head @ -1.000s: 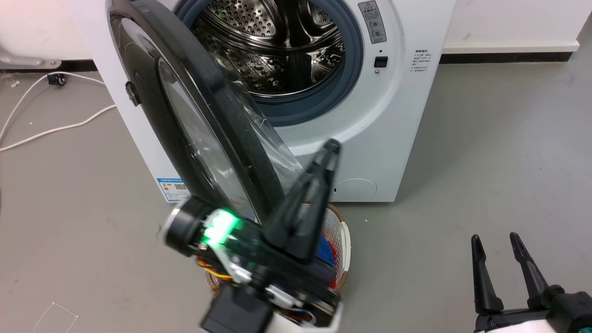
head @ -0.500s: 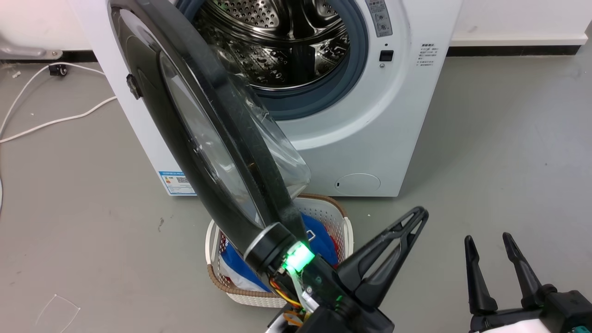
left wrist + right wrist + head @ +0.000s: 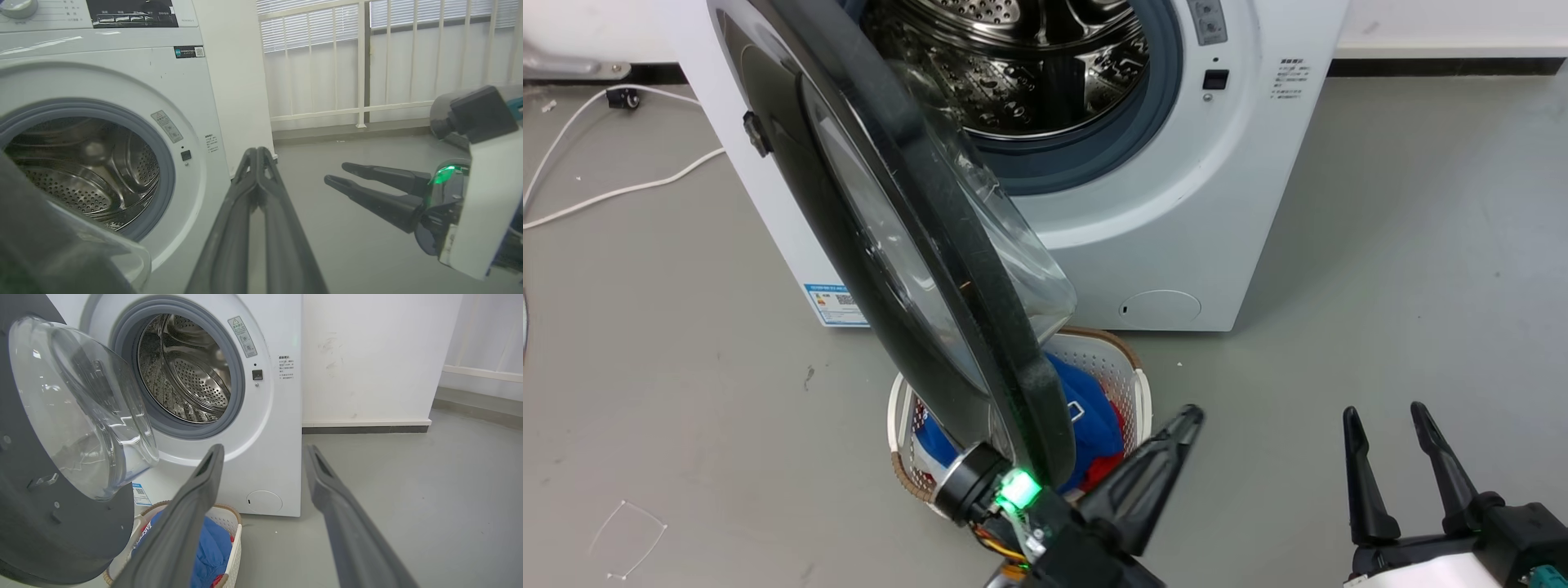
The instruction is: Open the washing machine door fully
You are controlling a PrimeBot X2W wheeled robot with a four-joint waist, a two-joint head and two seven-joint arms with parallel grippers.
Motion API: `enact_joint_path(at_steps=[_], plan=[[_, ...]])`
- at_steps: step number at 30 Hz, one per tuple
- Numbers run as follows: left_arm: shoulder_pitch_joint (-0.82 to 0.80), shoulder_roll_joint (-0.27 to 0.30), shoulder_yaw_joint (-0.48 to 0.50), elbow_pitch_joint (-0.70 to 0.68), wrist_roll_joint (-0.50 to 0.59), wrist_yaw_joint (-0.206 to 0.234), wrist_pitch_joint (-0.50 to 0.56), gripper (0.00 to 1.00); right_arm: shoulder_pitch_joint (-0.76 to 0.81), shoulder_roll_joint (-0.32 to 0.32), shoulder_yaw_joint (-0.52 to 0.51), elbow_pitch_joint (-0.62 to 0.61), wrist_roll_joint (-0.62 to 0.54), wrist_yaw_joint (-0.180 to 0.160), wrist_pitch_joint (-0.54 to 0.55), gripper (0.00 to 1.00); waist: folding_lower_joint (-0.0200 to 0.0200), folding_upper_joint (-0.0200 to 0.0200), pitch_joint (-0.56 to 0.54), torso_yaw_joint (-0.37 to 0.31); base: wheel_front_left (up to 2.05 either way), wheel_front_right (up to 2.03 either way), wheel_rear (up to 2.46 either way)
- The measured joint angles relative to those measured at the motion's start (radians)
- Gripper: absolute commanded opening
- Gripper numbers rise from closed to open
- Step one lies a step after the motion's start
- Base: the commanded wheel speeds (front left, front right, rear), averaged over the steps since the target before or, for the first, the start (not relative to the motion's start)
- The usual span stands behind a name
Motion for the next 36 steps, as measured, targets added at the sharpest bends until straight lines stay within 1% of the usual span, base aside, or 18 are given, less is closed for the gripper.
enact_joint_path(at_steps=[8,15,21,28,36], plan=[[0.002,0.004,0.069,0.086,-0.028,0.019,0.0,0.0,-0.02,0.0,0.007,0.009,-0.001,0.0,0.0,1.0,0.0,0.0,0.02,0.003,0.0,0.0,0.0],[-0.006,0.004,0.117,0.16,-0.04,0.019,0.0,0.0,-0.03,0.0,0.009,0.018,0.001,0.0,0.0,1.0,0.0,0.0,0.033,-0.01,0.0,0.0,0.0],[-0.004,-0.005,0.138,0.188,-0.045,0.013,-0.001,0.0,-0.03,0.0,0.005,0.025,0.01,0.0,0.0,1.0,0.0,0.0,0.033,-0.006,0.0,0.0,0.0],[0.036,-0.011,0.163,0.188,-0.046,0.024,-0.004,0.0,-0.016,0.0,0.007,0.039,0.019,0.0,0.0,1.0,0.0,0.0,0.009,0.027,0.0,0.0,0.0],[0.093,-0.001,0.206,0.178,-0.053,0.044,-0.004,0.0,0.004,0.0,0.003,0.044,0.029,0.0,0.0,1.0,0.0,0.0,-0.015,0.093,0.0,0.0,0.0]])
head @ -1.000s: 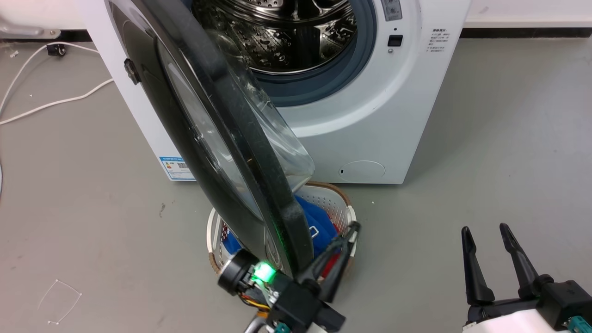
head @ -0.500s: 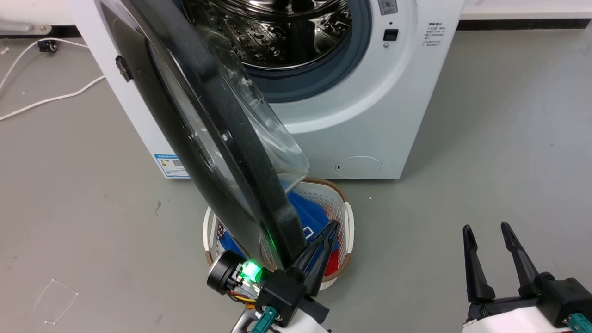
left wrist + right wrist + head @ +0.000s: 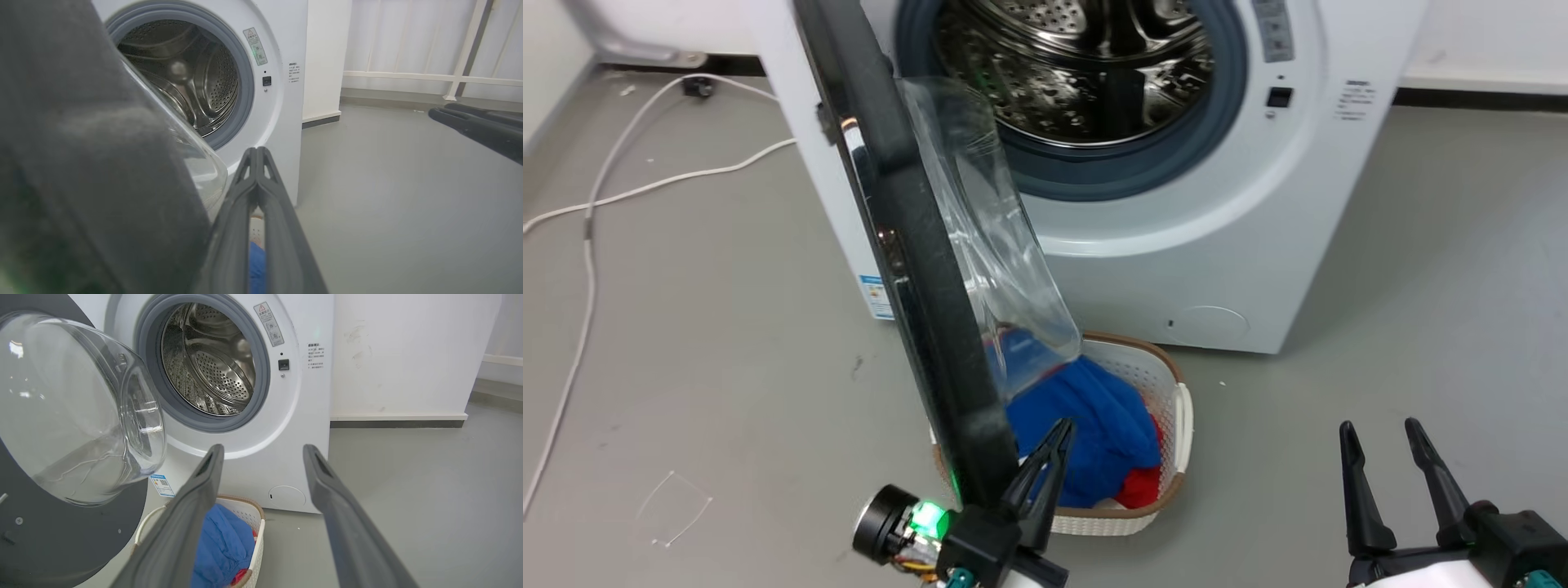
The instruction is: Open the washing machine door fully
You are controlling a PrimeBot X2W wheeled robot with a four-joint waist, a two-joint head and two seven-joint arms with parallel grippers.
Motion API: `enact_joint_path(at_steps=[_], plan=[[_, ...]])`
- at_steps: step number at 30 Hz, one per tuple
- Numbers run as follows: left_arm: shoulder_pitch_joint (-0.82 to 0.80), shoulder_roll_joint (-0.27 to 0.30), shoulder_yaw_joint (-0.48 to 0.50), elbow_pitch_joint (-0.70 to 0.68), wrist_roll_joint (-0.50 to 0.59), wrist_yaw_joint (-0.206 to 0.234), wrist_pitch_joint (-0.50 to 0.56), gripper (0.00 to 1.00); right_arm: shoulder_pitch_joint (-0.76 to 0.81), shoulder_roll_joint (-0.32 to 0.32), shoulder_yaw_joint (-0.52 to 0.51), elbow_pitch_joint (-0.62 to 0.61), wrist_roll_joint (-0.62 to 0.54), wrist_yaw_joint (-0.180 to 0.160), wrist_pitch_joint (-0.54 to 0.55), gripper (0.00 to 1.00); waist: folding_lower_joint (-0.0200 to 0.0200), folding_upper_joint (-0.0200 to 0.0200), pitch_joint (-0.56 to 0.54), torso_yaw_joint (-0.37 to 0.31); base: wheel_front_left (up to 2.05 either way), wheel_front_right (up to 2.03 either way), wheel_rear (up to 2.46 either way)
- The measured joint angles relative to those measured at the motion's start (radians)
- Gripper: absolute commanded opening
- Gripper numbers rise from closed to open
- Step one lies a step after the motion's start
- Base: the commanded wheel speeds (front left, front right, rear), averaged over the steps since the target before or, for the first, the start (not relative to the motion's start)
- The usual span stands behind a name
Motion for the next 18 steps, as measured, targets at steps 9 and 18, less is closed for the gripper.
enact_joint_path(at_steps=[9,18], plan=[[0.051,0.012,0.037,-0.023,-0.002,0.01,0.0,0.0,0.014,0.0,-0.008,0.021,0.01,0.0,0.0,1.0,-0.0001,0.0,-0.006,0.088,0.0,0.0,0.0],[0.072,0.035,0.112,-0.027,-0.011,0.038,0.001,0.0,0.017,0.0,-0.018,0.04,0.016,0.0,0.0,1.0,0.0,0.0,0.005,0.167,0.0,0.0,0.0]])
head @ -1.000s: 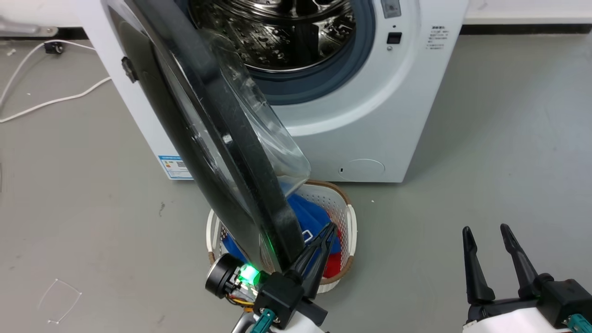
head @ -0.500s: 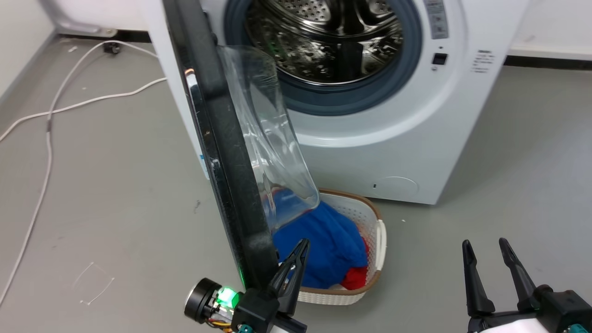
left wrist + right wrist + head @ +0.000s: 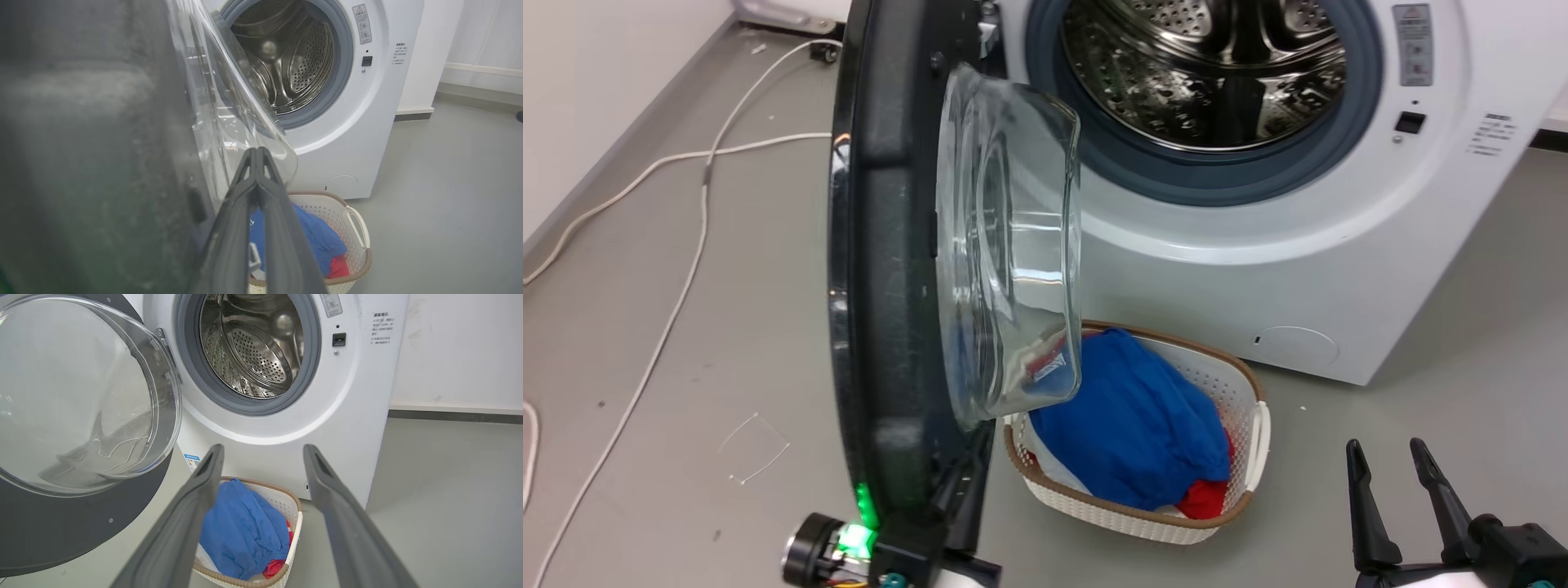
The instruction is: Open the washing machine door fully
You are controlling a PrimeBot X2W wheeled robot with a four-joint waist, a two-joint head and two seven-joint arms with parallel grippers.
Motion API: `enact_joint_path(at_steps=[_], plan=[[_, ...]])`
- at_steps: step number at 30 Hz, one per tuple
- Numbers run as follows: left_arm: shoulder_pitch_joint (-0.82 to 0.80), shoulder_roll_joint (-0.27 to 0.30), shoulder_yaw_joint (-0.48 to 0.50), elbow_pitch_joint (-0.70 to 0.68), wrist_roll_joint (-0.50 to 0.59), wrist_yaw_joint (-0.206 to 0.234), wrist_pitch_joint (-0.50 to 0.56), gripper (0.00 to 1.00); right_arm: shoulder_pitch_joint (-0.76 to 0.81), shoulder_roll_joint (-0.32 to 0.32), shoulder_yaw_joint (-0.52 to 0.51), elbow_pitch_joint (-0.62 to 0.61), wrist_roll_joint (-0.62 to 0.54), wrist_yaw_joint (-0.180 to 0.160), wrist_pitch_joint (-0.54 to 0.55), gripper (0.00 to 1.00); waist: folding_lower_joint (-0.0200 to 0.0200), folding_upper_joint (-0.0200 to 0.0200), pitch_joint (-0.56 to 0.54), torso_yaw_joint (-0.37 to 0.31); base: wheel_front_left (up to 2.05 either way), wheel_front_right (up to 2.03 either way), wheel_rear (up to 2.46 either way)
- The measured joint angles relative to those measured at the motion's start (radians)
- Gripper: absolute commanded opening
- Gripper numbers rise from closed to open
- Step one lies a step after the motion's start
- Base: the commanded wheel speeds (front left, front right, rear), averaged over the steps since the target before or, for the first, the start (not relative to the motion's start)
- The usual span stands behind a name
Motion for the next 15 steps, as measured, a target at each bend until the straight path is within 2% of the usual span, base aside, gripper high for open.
enact_joint_path(at_steps=[4,6,13,15], plan=[[0.005,0.008,0.039,-0.005,-0.009,0.015,0.0,0.0,-0.003,0.0,-0.002,0.001,0.0,0.0,0.0,1.0,0.0,0.0,0.007,0.015,0.0,0.0,0.0],[0.009,0.026,0.091,-0.002,-0.019,0.03,0.0,0.0,-0.007,0.0,0.001,0.002,0.0,0.0,0.0,1.0,0.0,0.0,0.014,0.023,0.0,0.0,0.0],[0.016,0.034,0.213,0.016,-0.048,0.061,0.0,0.0,-0.021,0.0,0.003,0.0,-0.008,0.0,0.0,1.0,0.0,0.0,0.033,0.019,0.0,0.0,0.0],[0.014,0.034,0.273,0.023,-0.06,0.065,0.0,0.0,-0.025,0.0,-0.003,-0.004,-0.012,0.0,0.0,1.0,0.0,0.0,0.048,0.016,0.0,0.0,0.0]])
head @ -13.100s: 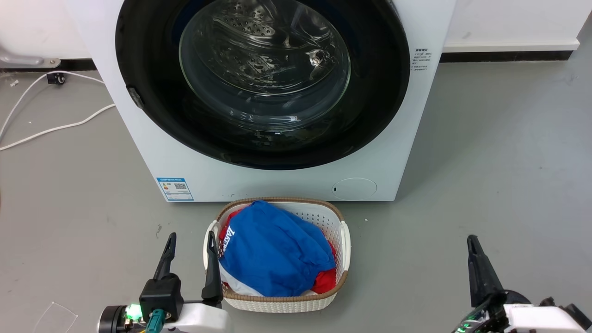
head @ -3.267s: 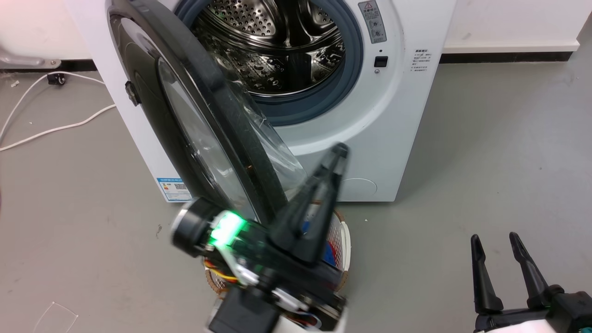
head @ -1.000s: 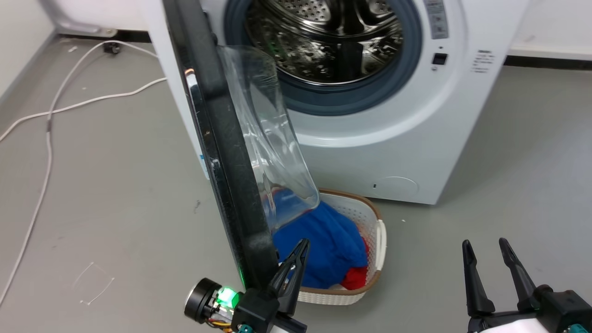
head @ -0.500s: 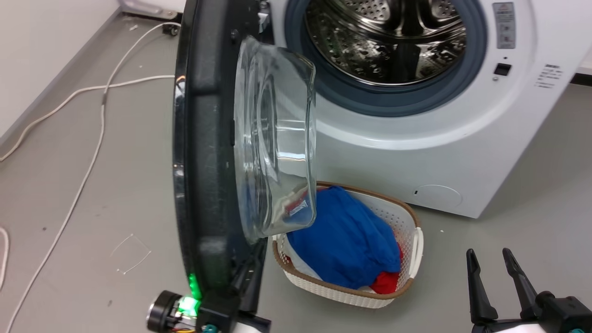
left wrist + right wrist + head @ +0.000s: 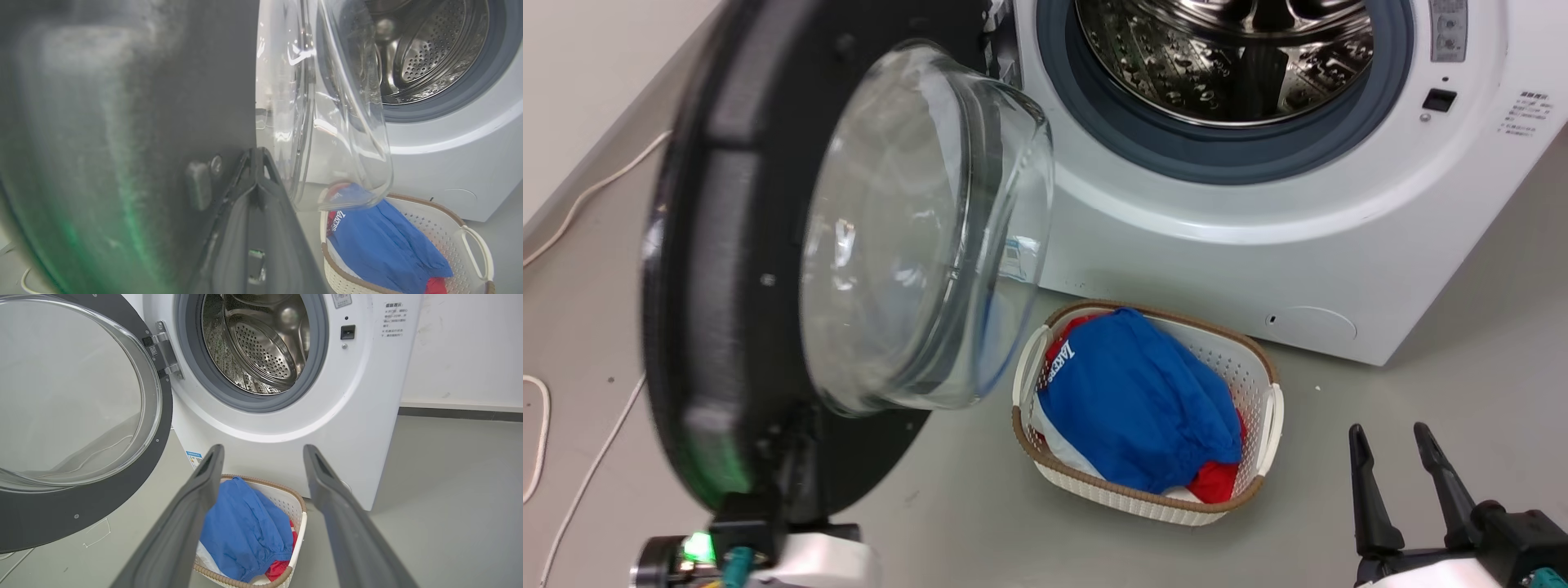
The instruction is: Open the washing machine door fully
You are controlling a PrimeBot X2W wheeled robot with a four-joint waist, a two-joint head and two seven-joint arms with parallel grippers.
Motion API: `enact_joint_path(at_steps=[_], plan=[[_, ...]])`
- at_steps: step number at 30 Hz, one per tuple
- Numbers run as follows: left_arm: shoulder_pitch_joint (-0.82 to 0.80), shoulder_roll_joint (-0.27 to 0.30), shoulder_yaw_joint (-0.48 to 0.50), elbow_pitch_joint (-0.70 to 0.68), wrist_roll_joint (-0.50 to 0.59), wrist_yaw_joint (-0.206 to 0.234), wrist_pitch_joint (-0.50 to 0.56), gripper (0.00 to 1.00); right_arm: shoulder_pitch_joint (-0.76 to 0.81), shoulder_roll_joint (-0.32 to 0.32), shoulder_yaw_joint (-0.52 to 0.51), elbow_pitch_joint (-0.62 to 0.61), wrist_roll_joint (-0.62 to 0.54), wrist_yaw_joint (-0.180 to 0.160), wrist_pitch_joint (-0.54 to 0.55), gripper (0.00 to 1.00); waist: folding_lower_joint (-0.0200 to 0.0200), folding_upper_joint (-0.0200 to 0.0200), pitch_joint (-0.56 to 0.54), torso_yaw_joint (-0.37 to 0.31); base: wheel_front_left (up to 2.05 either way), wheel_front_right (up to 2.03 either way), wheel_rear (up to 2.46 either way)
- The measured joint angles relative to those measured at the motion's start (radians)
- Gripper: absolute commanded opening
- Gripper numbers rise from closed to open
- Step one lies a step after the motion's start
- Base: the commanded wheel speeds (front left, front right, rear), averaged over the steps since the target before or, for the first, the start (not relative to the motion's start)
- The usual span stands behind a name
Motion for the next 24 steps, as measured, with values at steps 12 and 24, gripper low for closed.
enact_joint_path(at_steps=[12,24], plan=[[-0.11,-0.013,0.266,0.035,-0.023,0.006,0.0,0.0,-0.053,0.0,-0.002,-0.018,-0.033,0.0,0.0,1.0,0.0,0.0,0.087,-0.027,0.0,0.0,0.0],[-0.185,-0.024,0.474,0.094,-0.029,-0.018,0.0,0.0,-0.085,0.0,-0.01,-0.022,-0.05,0.0,0.0,1.0,0.0,0.0,0.148,-0.063,0.0,0.0,0.0]])
